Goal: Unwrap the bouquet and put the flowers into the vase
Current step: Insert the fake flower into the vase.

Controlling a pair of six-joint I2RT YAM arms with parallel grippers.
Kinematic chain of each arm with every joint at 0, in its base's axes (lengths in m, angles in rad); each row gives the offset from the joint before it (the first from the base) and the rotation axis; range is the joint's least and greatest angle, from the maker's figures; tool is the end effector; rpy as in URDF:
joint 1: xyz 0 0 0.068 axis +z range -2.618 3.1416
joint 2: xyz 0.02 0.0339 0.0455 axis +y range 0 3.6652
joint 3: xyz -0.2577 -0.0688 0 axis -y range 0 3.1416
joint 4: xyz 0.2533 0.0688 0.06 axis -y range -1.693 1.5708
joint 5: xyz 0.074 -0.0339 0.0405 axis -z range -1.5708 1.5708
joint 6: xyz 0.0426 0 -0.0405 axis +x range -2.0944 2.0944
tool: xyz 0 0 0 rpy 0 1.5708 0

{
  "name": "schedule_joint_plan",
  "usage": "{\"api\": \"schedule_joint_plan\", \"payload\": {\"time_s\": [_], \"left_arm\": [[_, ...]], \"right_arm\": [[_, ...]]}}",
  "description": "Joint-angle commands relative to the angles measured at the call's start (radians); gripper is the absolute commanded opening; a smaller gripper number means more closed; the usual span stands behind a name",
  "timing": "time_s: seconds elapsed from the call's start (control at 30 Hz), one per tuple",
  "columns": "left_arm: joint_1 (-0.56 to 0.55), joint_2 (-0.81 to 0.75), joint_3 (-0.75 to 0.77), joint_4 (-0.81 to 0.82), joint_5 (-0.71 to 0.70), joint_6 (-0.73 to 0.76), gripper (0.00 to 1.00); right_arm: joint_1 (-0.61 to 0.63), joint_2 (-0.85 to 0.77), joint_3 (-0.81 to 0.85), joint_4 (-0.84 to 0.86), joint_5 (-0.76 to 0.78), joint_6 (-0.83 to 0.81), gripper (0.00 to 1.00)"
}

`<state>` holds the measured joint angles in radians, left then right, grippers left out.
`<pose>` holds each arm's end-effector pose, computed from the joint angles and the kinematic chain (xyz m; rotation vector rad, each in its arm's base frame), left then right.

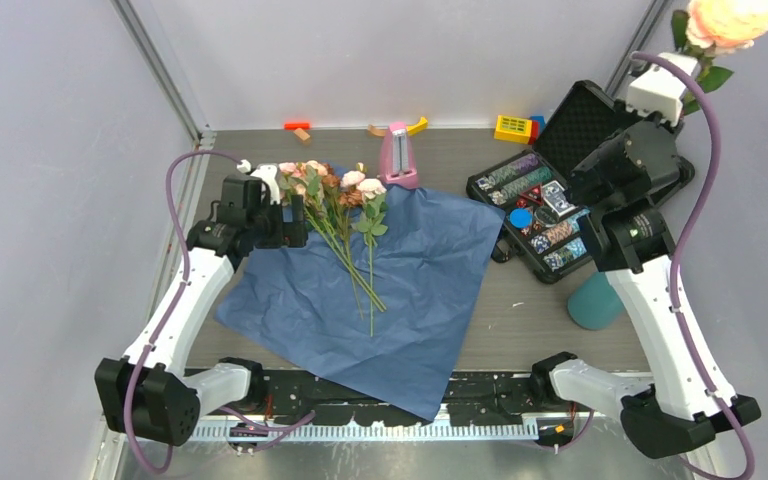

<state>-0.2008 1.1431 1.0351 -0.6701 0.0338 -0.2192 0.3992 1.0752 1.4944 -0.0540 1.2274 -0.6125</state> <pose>0.2490 -0.0522 0.2985 -0.0050 2.3617 -0.2451 0.1878 0.0357 0.5297 0.4352 1.4521 -0.9059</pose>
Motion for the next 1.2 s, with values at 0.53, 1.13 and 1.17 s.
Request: {"api": "schedule_joint_plan", "payload": {"time_s": [0.53, 1.13, 1.17], "left_arm": [[-0.002, -0.031, -0.01, 0.002, -0.041, 0.029, 0.99], [-0.002, -0.017, -0.015, 0.009, 0.005, 0.023, 0.99], [-0.002, -0.017, -0.016, 0.009, 0.006, 0.023, 0.99]], "right_arm": [[-0.248, 0.002, -0.025, -0.035, -0.063, 0.077, 0.0], [-0.34, -0.098, -0.343, 0.063, 0.121, 0.278, 0.0], [-0.341, -0.111, -0.375, 0.076, 0.126, 0.286, 0.0]]}}
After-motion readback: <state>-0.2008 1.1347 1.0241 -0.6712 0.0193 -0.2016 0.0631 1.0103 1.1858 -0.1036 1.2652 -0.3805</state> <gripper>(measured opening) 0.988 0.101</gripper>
